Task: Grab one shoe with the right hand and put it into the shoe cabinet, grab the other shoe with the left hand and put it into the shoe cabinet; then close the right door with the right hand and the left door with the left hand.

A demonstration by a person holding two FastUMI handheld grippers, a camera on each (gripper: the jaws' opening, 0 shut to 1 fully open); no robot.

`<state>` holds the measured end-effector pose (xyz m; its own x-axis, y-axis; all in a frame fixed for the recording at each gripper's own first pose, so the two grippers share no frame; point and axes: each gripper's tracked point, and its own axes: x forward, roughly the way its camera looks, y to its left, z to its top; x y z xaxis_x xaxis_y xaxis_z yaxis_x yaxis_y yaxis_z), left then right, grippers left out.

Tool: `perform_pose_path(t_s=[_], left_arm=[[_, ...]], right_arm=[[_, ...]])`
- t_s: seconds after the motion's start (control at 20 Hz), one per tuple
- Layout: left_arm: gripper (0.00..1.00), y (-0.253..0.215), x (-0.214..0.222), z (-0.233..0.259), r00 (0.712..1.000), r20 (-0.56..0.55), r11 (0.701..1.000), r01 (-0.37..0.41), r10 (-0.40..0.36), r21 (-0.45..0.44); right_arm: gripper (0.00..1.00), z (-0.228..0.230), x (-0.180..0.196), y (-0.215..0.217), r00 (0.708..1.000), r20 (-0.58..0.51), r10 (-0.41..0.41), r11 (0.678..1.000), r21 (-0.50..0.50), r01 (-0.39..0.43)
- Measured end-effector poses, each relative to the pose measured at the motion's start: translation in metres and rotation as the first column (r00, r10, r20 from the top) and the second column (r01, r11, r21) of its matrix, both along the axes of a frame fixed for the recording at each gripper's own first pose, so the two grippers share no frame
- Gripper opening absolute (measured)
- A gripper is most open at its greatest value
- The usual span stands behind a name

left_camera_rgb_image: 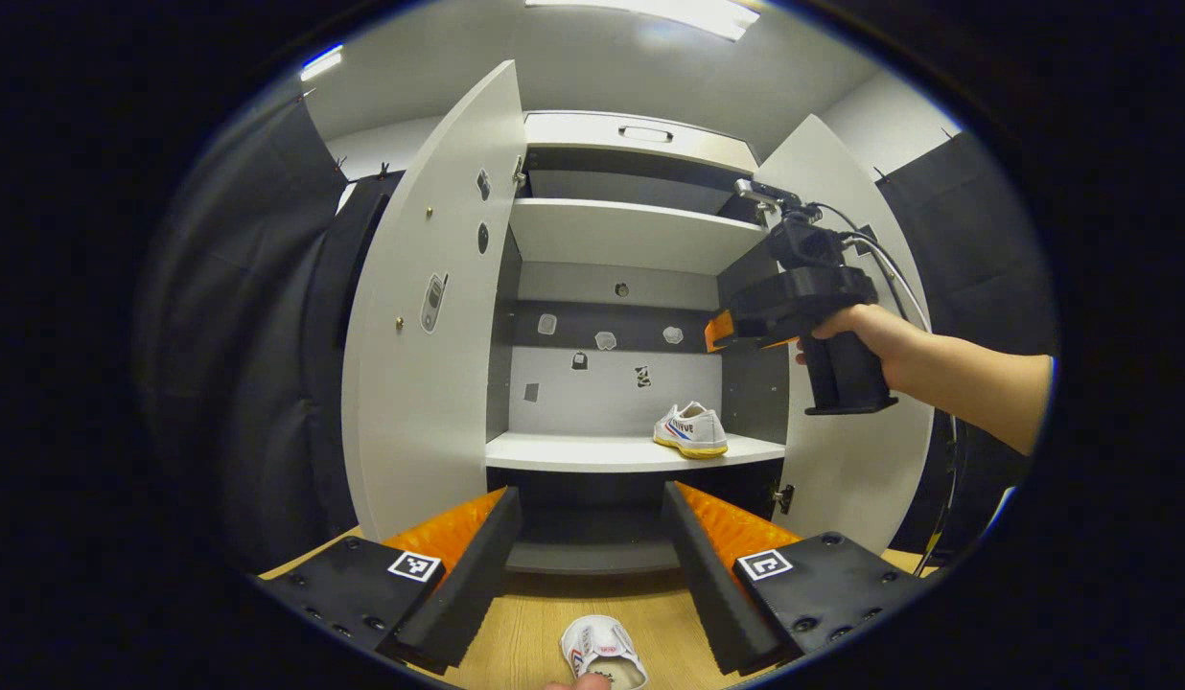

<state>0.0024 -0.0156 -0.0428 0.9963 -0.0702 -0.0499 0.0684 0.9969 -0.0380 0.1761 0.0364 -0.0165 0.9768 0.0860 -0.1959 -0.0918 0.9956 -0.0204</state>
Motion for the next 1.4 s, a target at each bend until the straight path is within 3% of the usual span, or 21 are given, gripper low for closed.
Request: perform_pose_path(t_s=[0.25,0.5,0.85,1.05,1.2,1.3,1.4], left_arm=[[0.97,0.0,0.001,-0.003,1.0,-0.018,1.0,-0.003,0.003,0.0],[0.96,0.002,-0.005,-0.02,0.998,-0.056,1.0,-0.007,0.007,0.002],[0.96,0.015,-0.012,-0.093,0.967,-0.256,1.0,0.001,0.001,0.008],[0.97,0.016,-0.025,-0.173,0.895,-0.444,0.998,0.057,-0.042,0.021],[0.97,0.017,-0.035,-0.239,0.817,-0.574,0.996,0.083,-0.054,0.024],[0.97,0.017,-0.044,-0.275,0.749,-0.659,0.996,0.085,-0.058,0.01],[1.0,0.016,-0.047,-0.292,0.716,-0.696,0.996,0.084,-0.055,0.008]], right_arm=[[0.93,0.004,-0.066,-0.004,0.997,0.073,0.02,1.0,0.004,-0.02],[0.94,-0.04,-0.147,-0.005,0.991,0.131,0.013,0.997,0.074,-0.023],[0.94,-0.089,-0.229,-0.04,0.987,0.145,-0.066,0.996,0.068,0.057],[0.94,-0.103,-0.247,-0.056,0.99,0.108,-0.089,0.994,0.07,0.082],[0.94,-0.117,-0.254,-0.061,0.993,0.068,-0.096,0.992,0.086,0.09],[0.94,-0.122,-0.257,-0.063,0.994,0.045,-0.101,0.99,0.106,0.096],[0.94,-0.124,-0.258,-0.07,0.993,0.035,-0.11,0.989,0.102,0.106]])
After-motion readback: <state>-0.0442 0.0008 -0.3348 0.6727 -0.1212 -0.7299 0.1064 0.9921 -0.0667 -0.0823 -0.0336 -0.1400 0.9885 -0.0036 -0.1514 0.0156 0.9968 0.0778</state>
